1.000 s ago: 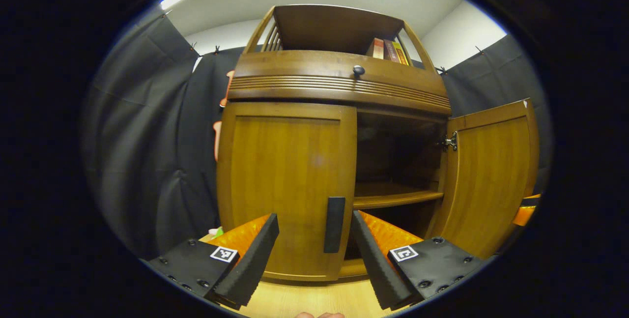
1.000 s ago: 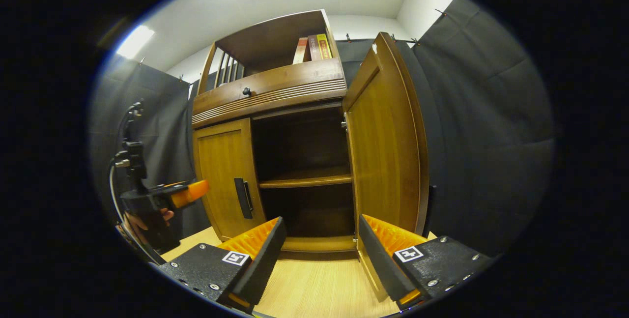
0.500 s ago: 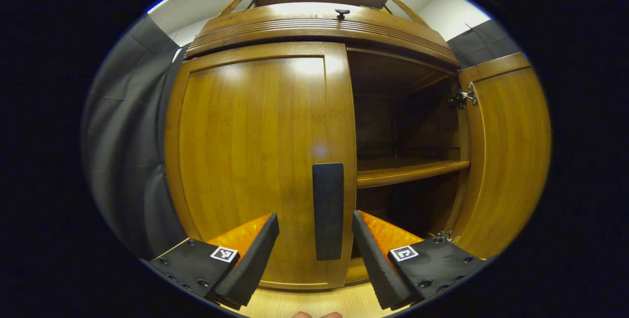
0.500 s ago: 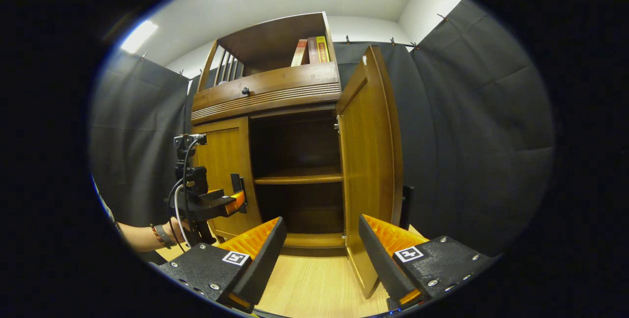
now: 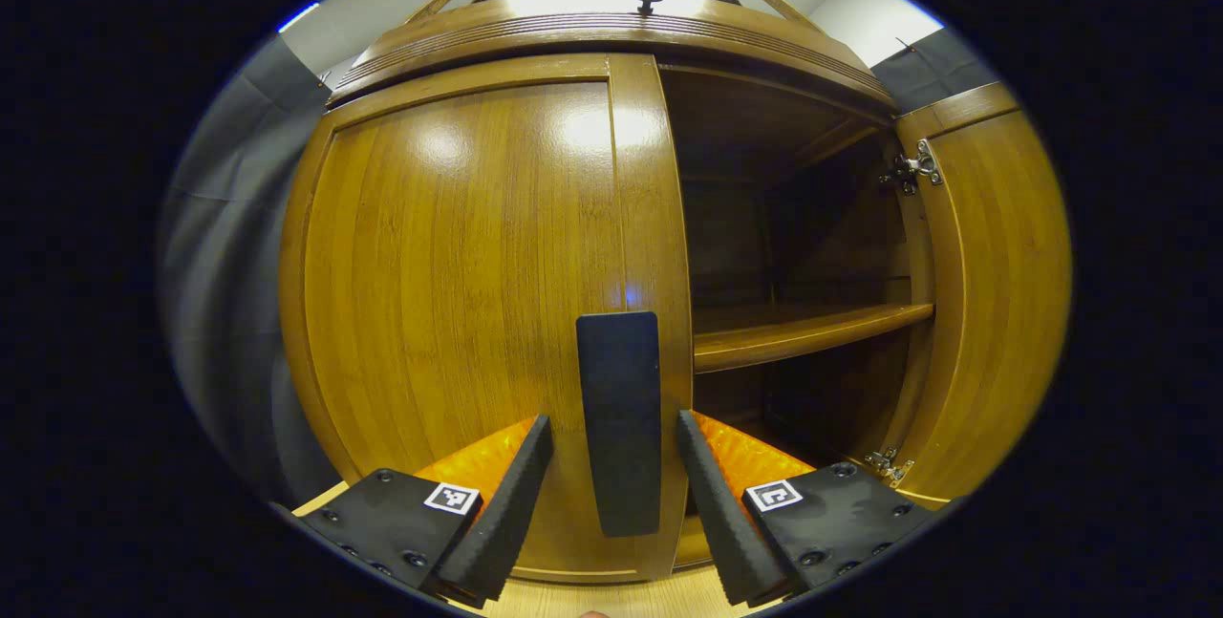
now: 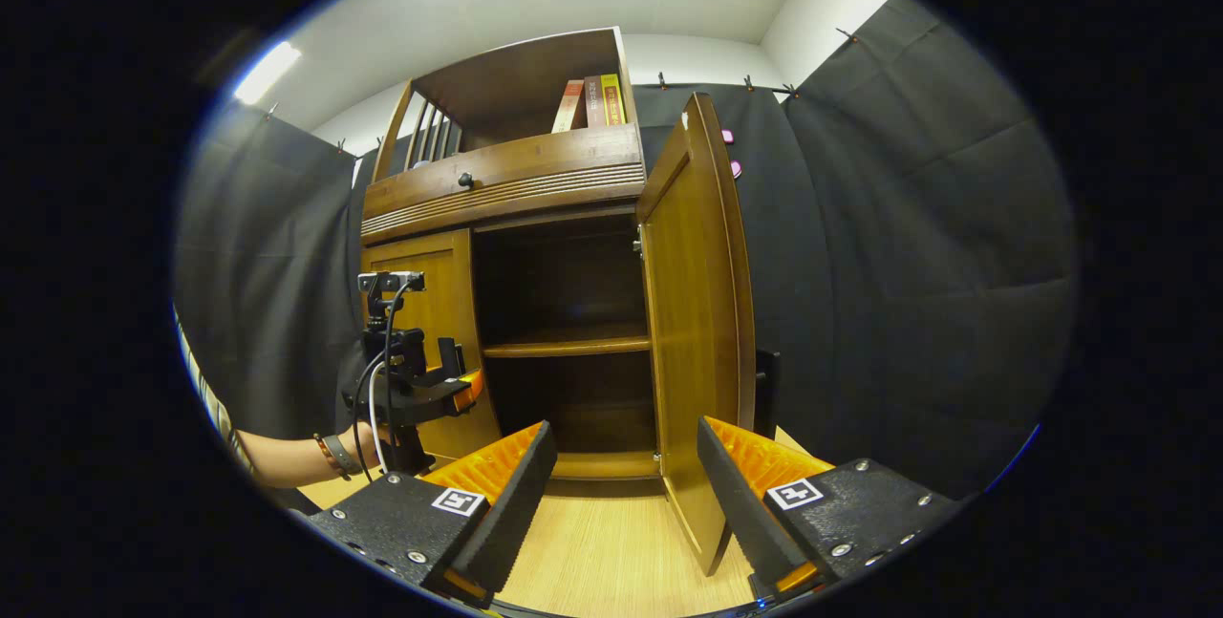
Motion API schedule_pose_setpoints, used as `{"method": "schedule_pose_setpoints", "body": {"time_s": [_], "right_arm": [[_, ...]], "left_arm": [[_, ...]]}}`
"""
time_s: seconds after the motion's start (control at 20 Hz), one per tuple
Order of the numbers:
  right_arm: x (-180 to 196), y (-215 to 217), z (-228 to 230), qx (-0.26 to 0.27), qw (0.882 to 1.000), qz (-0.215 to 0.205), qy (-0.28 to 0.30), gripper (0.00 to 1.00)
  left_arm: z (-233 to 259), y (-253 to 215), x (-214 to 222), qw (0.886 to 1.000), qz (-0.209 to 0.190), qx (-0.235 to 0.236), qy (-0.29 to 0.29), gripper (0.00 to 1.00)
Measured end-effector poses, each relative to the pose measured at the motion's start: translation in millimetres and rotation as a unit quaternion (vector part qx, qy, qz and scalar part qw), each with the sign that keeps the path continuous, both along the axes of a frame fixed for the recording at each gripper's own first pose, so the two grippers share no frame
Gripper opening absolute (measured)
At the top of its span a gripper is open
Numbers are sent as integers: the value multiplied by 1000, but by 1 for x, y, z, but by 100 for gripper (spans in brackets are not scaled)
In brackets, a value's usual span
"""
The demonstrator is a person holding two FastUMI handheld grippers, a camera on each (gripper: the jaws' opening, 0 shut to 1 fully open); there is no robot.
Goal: Open the right door of the double-door shoe cabinet with the right hand, and open the left door with the left hand.
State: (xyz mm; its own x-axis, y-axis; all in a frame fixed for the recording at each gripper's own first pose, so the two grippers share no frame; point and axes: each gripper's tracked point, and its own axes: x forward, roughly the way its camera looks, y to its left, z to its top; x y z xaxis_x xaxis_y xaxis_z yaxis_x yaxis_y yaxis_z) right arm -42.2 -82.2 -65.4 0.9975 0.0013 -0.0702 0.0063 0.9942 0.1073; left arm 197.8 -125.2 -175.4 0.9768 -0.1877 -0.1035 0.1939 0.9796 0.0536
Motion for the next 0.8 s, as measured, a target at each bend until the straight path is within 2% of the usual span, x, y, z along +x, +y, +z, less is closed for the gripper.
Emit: {"method": "schedule_pose_setpoints", "body": {"time_s": [0.15, 0.25, 0.3, 0.45, 0.7, 0.8], "right_arm": [[-1, 2, -1, 7, 1000, 1, 0, 92], [-2, 4, -4, 6, 1000, 2, 5, 92], [-3, 5, -6, 5, 1000, 4, 9, 92], [-8, 10, -4, 6, 1000, 7, 10, 92], [-14, 10, 1, -4, 1000, 2, 5, 92], [-16, 10, -1, -4, 1000, -1, 9, 92]], "left_arm": [[0, -6, -2, 1000, -14, 2, 0, 72], [-1, -4, 0, 1000, -3, -10, -3, 48], [0, -3, -1, 1000, -1, -23, -3, 42], [-5, -3, -1, 1000, 6, -18, 3, 36], [-2, 2, -15, 999, 18, -26, 29, 31], [1, 7, -29, 999, 28, -20, 31, 32]]}}
